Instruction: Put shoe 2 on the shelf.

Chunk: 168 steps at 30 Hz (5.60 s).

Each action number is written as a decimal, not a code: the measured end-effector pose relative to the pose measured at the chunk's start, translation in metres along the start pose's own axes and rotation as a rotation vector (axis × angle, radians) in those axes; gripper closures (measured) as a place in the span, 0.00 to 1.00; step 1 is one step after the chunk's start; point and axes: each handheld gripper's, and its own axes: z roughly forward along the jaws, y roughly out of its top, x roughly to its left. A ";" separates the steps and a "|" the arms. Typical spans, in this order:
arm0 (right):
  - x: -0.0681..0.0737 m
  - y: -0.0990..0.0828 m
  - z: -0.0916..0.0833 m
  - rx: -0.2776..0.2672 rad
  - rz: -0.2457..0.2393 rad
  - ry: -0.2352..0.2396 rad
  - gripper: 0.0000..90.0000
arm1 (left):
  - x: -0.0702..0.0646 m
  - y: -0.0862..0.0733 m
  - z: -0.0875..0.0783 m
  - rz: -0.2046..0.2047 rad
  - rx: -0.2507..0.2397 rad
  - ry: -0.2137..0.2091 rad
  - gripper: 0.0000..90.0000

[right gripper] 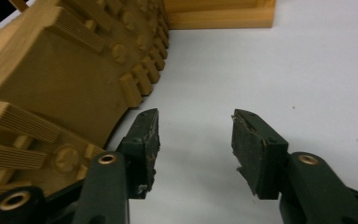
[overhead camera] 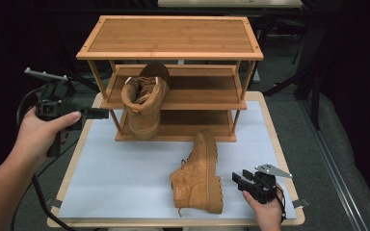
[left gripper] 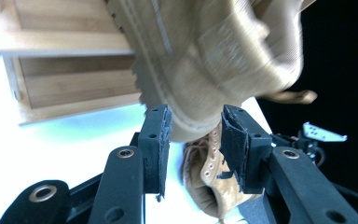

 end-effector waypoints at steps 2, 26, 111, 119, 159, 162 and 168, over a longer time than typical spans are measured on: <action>0.002 0.004 -0.002 0.017 -0.006 0.012 0.62 | 0.009 -0.011 0.004 0.001 0.007 -0.004 0.70; 0.044 0.062 -0.019 0.064 -0.098 0.102 0.87 | 0.089 -0.106 0.085 -0.036 0.039 0.045 0.72; -0.004 0.049 -0.007 0.183 -0.002 -0.021 1.00 | 0.109 -0.153 0.105 -0.051 0.016 0.018 0.62; -0.029 0.034 0.002 0.220 0.106 -0.012 1.00 | 0.112 -0.154 0.106 -0.064 0.020 0.023 0.61; 0.015 0.157 -0.048 0.740 -0.004 -0.064 0.74 | 0.113 -0.156 0.108 -0.054 0.014 0.019 0.58; 0.027 0.158 -0.046 0.740 -0.039 -0.065 0.73 | 0.114 -0.156 0.107 -0.054 0.013 0.018 0.58; 0.032 0.146 -0.033 0.783 -0.042 -0.050 0.76 | 0.115 -0.156 0.107 -0.059 0.014 0.019 0.58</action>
